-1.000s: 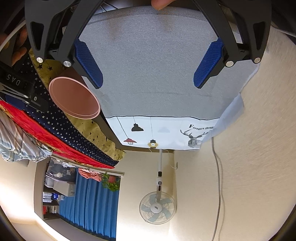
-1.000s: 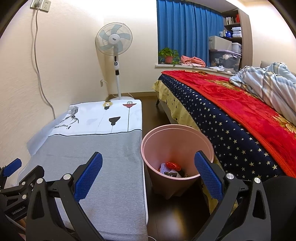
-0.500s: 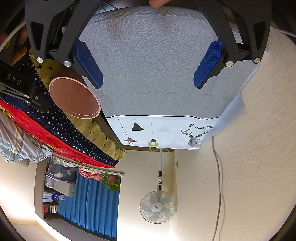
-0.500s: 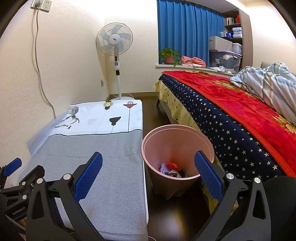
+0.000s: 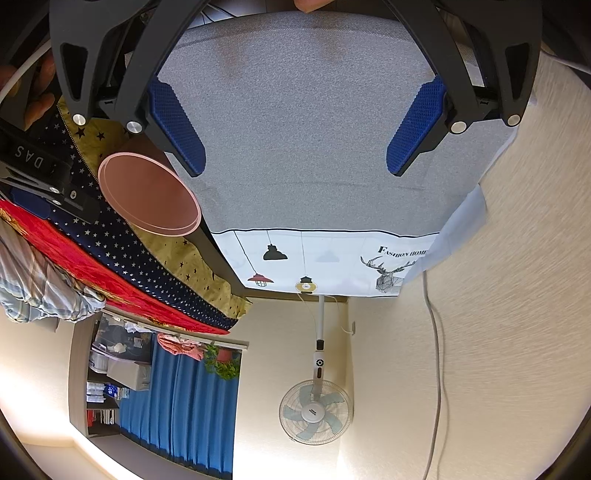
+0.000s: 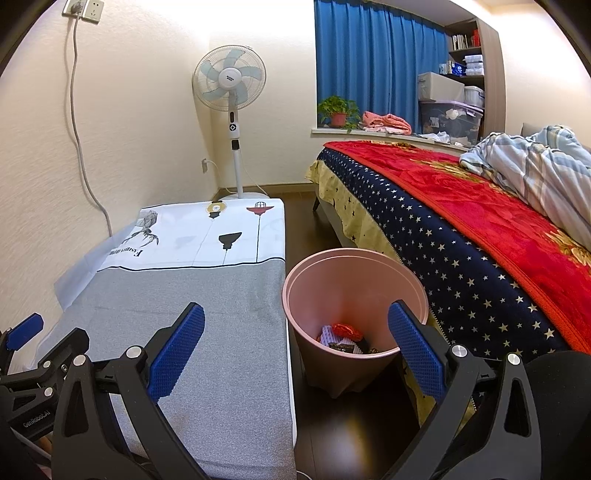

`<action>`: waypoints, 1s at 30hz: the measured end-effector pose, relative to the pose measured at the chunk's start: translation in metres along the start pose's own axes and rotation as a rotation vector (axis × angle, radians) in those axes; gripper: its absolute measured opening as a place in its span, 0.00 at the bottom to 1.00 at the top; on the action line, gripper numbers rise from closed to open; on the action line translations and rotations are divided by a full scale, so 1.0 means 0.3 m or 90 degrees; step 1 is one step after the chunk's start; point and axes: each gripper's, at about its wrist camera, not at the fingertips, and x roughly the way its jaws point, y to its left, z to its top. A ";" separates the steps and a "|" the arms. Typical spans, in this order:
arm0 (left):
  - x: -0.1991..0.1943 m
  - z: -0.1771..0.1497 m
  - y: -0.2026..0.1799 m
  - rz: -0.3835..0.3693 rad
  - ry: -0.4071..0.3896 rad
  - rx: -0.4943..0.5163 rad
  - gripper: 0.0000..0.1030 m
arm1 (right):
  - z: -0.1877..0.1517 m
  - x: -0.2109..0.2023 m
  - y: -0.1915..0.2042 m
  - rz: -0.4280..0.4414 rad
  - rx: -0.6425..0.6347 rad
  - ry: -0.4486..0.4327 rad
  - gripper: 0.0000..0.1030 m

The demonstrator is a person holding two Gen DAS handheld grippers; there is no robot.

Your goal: Collect trash

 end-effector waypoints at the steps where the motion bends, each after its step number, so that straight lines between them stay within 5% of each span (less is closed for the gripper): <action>1: 0.000 0.000 0.000 0.000 0.000 0.000 0.92 | 0.000 0.000 0.000 0.000 0.000 0.000 0.95; 30: 0.004 0.002 -0.006 -0.003 0.003 0.002 0.92 | 0.004 0.005 -0.005 0.002 0.003 0.003 0.95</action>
